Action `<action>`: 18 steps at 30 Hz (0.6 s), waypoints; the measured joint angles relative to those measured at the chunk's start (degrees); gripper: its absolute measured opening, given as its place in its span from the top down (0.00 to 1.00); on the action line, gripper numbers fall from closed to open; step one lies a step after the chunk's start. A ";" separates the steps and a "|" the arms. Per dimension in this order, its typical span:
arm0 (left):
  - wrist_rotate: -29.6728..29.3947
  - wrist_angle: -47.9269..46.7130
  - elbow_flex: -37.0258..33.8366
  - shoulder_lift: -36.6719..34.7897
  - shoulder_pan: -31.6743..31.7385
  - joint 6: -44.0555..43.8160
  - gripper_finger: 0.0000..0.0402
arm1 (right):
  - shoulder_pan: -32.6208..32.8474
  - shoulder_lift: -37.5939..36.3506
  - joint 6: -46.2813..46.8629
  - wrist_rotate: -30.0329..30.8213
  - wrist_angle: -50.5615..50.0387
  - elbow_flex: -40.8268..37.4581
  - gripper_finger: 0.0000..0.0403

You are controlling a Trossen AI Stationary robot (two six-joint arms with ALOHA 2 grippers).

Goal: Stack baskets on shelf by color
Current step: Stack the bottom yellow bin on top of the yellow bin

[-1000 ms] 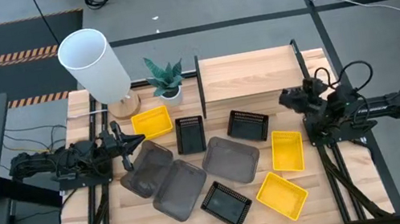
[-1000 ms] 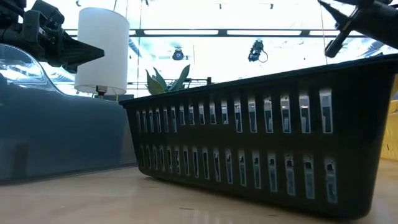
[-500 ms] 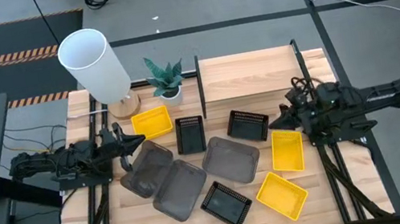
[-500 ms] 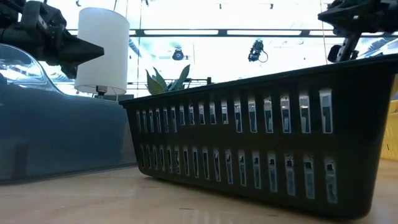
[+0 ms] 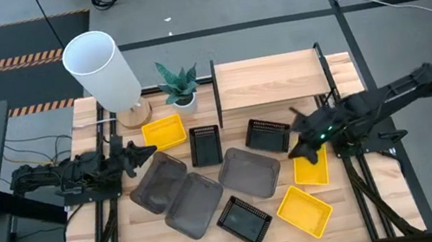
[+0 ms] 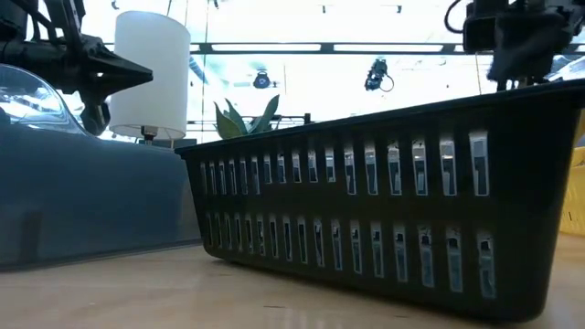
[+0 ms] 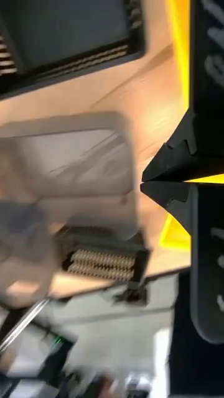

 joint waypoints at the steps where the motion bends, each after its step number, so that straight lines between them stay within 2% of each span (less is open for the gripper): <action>1: 0.00 0.02 -0.01 0.00 0.00 -0.93 0.92 | 0.52 1.84 0.02 -0.02 -1.38 0.88 0.99; 10: -0.01 -0.02 0.00 0.00 0.00 -14.40 0.92 | 4.05 15.80 -2.31 -0.35 -9.49 8.70 0.97; 18: -0.21 0.00 0.00 -0.02 0.00 -16.58 0.93 | 6.42 26.44 -11.78 -0.89 -16.79 19.26 0.89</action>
